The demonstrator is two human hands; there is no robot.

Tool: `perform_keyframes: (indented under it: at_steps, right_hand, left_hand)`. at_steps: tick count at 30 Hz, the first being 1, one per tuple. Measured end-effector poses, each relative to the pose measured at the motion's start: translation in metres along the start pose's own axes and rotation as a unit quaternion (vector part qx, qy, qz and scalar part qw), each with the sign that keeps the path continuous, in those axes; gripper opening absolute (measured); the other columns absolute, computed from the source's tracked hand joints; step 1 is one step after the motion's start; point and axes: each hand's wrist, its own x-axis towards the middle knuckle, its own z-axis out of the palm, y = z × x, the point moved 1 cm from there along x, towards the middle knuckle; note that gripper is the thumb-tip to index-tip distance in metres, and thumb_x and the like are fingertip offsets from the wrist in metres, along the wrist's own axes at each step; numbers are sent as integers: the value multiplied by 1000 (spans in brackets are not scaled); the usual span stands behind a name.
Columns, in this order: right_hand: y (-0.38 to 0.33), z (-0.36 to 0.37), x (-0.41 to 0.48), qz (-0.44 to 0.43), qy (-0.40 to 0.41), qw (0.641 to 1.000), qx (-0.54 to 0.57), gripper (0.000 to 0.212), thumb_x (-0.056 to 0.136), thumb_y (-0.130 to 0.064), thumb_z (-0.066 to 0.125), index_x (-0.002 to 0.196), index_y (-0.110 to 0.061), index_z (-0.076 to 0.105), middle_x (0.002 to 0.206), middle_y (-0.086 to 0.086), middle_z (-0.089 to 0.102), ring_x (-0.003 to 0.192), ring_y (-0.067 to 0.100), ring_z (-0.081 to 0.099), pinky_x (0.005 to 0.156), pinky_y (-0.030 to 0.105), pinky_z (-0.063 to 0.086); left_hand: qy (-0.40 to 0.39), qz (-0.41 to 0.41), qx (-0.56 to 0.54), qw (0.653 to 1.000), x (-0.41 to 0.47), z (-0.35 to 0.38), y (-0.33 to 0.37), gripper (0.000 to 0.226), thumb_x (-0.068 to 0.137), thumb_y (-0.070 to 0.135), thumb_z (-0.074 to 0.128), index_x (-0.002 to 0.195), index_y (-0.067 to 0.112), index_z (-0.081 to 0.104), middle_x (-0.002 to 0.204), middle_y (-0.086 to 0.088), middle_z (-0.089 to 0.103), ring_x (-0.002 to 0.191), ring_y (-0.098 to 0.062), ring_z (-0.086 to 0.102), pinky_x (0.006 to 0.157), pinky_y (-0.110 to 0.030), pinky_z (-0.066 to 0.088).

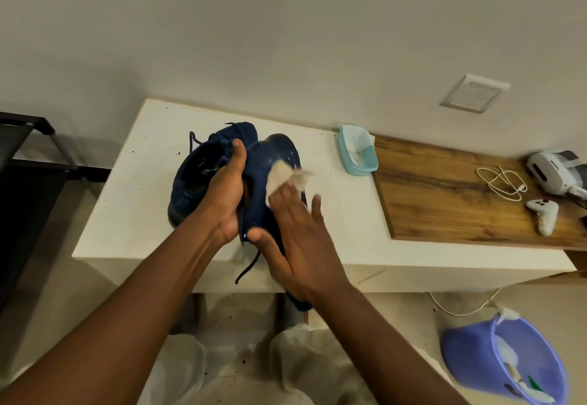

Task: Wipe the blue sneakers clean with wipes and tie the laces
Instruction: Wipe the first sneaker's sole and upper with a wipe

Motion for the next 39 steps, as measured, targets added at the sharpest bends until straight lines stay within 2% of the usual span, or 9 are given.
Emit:
perform_keyframes:
  at_steps: [3,8,15,18,23,29,33,39]
  right_hand:
    - [-1,14,-39,14,-44,999,-24,69,101,-65,23,158,-27,13,167,-9,11,152,4,-6,123,52,-2]
    - [-3,17,-26,40,-24,999,-17,71,100,-66,19,159,-29,4,167,-8,1,151,3,-13,123,50,-8]
    - [-9,20,-23,51,-17,999,-1,71,100,-66,20,159,-30,3,167,-9,1,151,2,-11,124,48,-5]
    - [-9,18,-24,56,-21,998,2,69,101,-66,21,158,-34,0,166,-12,-3,150,0,-13,124,47,-5]
    - [-11,14,-23,59,-36,998,6,70,101,-66,23,159,-34,1,166,-13,-2,150,0,-13,124,46,-5]
    - [-27,7,-28,106,-61,991,55,77,95,-74,21,158,-36,-3,165,-17,-8,148,-2,-18,124,44,-9]
    - [-30,9,-30,124,-43,990,57,74,97,-72,24,158,-34,6,166,-15,3,151,2,-9,125,46,-5]
    - [-26,19,-26,105,-23,994,35,71,98,-71,24,157,-31,16,165,-12,14,153,6,0,124,50,-2]
  left_hand:
    - [16,3,23,1000,1,-1,0,54,96,68,43,104,24,73,92,0,80,75,-15,77,58,-28,60]
    - [-2,-5,32,999,-3,2,-1,61,96,71,42,114,21,73,104,-4,79,94,-21,76,82,-38,61]
    - [-1,-3,32,999,-2,-4,0,64,95,71,42,120,20,71,109,-5,78,102,-23,75,91,-42,59]
    - [-1,-5,31,999,-3,-2,0,63,96,70,41,119,20,71,107,-5,78,99,-22,75,87,-40,60]
    - [0,-6,24,1000,-3,-2,0,59,97,69,41,113,21,72,100,-3,79,87,-19,77,70,-32,61]
    - [-8,-7,15,1000,-5,1,-1,56,97,67,42,109,21,72,98,-2,80,82,-16,77,67,-31,60]
    - [-7,-4,15,1000,-6,3,-3,52,98,66,42,103,23,71,86,2,80,73,-13,77,59,-27,59]
    - [-6,-12,-9,1000,-7,-2,-1,56,98,65,42,107,20,73,97,-3,80,77,-16,77,61,-28,60]
